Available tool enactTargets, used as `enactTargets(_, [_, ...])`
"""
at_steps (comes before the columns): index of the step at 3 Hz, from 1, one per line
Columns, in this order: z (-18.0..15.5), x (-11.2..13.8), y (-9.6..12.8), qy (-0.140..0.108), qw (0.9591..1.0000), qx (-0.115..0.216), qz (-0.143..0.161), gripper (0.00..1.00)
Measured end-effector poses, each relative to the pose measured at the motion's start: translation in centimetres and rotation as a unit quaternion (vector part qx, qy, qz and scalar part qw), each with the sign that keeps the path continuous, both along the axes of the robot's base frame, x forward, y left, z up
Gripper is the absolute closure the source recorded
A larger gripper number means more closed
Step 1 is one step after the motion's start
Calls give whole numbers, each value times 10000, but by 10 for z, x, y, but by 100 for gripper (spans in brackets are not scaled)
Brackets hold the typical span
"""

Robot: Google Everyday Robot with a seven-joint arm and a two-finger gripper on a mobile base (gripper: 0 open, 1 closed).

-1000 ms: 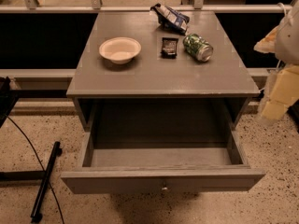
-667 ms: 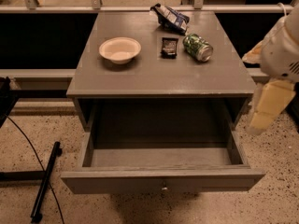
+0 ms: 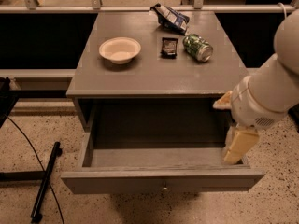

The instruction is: Close top drawer

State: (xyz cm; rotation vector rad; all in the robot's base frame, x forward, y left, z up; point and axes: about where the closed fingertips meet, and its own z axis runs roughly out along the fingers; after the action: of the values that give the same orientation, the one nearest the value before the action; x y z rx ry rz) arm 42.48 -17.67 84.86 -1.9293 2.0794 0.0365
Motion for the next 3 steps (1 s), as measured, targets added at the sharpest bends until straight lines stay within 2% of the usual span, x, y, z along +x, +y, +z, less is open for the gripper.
enactTargets(1, [-65,-24,5,285,9993,231,118,42])
enactTargets(2, [-99,-43,6,416,9983,389,97,66])
enactTargets(3, [-133,-71,13,584,9971,487,70,97])
